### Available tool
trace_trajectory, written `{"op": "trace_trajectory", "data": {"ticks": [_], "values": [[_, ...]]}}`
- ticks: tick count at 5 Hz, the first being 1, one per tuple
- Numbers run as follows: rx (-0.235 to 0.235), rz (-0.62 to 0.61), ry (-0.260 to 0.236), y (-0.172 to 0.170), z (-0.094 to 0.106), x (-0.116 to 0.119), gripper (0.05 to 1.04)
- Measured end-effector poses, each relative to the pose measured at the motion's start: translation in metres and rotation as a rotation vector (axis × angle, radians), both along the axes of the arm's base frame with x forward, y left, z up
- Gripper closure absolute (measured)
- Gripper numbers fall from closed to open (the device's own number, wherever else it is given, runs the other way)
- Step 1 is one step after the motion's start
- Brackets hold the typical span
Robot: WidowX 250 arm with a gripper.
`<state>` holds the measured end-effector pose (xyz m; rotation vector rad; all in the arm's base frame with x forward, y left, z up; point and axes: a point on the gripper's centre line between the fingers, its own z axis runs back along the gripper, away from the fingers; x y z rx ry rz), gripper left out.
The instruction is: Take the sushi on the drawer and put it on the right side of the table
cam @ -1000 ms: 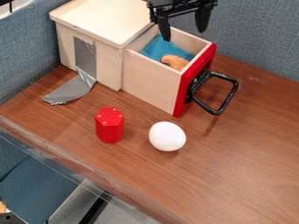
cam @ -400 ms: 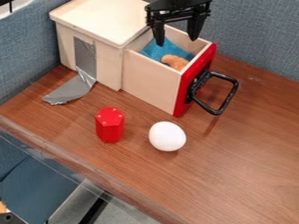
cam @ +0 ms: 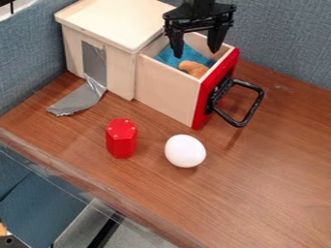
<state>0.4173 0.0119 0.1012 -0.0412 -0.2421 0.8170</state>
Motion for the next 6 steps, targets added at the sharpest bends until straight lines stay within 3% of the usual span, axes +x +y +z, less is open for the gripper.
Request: {"op": "trace_trajectory", "data": {"ticks": [3,5,6], "values": [[0.037,0.030,0.023,-0.002,-0.024,0.001,0.084],[0.043,0.065,0.058,0.000,-0.039,0.001,0.084],[0.043,0.095,0.096,0.001,-0.052,0.000,0.131]]}}
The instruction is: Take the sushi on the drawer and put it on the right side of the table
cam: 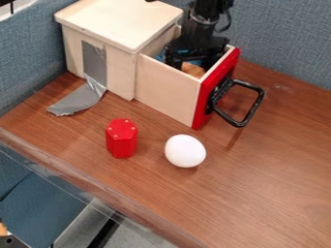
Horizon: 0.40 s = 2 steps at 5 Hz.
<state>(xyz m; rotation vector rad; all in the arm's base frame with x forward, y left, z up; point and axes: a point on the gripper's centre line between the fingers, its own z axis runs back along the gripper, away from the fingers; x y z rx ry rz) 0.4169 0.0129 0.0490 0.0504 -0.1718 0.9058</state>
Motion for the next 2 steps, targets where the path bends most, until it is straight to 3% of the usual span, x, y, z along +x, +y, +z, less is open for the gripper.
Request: {"op": "trace_trajectory", "data": {"ticks": [1,2], "values": [[-0.013,0.006,-0.026,0.0006,0.0006,0.0036,0.381],[-0.012,-0.014,-0.020,0.0008,-0.0010,0.0020,0.408]]}}
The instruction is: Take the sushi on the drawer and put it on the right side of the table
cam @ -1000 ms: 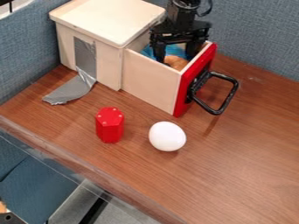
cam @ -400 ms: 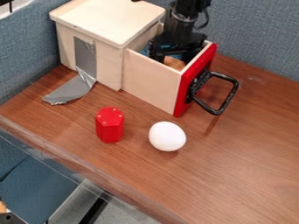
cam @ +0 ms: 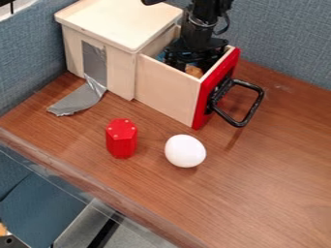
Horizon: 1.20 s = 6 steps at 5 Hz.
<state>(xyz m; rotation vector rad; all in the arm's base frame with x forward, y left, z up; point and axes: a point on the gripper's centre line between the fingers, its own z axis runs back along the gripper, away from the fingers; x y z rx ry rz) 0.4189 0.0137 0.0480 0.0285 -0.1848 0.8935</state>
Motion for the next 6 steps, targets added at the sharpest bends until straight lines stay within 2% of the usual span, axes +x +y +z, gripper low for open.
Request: {"op": "trace_trajectory", "data": {"ticks": [1,2,4,5,6], "values": [[-0.017,-0.018,-0.020,-0.003,0.008,-0.002,0.408],[-0.048,-0.060,-0.091,-0.008,0.038,0.000,0.408],[-0.090,-0.104,-0.153,-0.017,0.074,-0.003,0.408],[-0.104,-0.169,-0.131,-0.031,0.073,-0.007,0.408],[-0.096,-0.295,-0.119,-0.056,0.072,-0.009,0.408]]}}
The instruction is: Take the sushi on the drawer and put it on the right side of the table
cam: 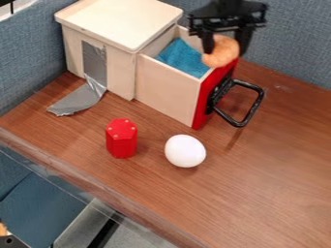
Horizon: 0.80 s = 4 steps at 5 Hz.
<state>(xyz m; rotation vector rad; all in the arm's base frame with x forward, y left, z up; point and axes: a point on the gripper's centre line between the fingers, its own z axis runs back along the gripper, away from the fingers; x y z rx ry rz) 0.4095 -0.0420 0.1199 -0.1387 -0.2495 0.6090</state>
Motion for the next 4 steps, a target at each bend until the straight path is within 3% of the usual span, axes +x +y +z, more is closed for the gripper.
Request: {"op": "trace_trajectory", "data": {"ticks": [1,2,4], "values": [[0.009,-0.123,0.031,-0.029,-0.008,-0.015,0.408],[0.022,-0.211,0.028,-0.050,-0.008,-0.040,0.408],[0.026,-0.330,0.050,-0.071,-0.021,-0.094,0.408]]}}
